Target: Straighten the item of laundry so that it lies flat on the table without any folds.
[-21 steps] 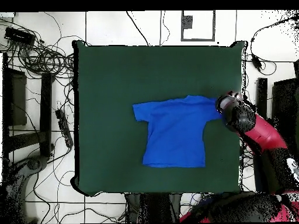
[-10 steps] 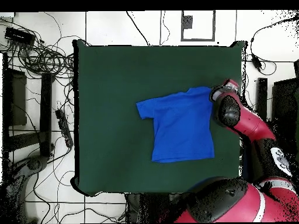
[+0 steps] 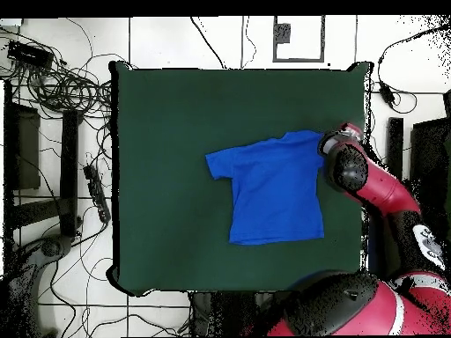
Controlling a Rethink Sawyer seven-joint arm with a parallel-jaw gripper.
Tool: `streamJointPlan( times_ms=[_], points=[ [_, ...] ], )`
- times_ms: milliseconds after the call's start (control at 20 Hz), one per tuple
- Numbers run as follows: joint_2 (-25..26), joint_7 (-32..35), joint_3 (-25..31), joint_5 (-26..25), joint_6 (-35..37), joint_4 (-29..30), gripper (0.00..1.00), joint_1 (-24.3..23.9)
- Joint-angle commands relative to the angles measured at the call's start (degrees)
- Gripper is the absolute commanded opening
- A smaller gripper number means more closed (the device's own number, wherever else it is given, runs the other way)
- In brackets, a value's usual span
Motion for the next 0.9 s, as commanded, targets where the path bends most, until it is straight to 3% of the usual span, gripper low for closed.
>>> streamJointPlan(
  times_ms=[50, 500, 650, 900],
  points=[
    [-1.66, -0.29, 0.7, 3.01, 15.4, 6.64, 1.0, 2.04],
    [-17.24, 2.77, 5.04, 9.25, 26.43, 17.75, 1.0, 0.65],
    [-20.05, 1.6, 4.61, 10.35, 29.29, 18.46, 1.0, 0.66],
    [-20.98, 2.43, 4.21, 11.95, 27.13, 18.75, 1.0, 1.09]
  ],
)
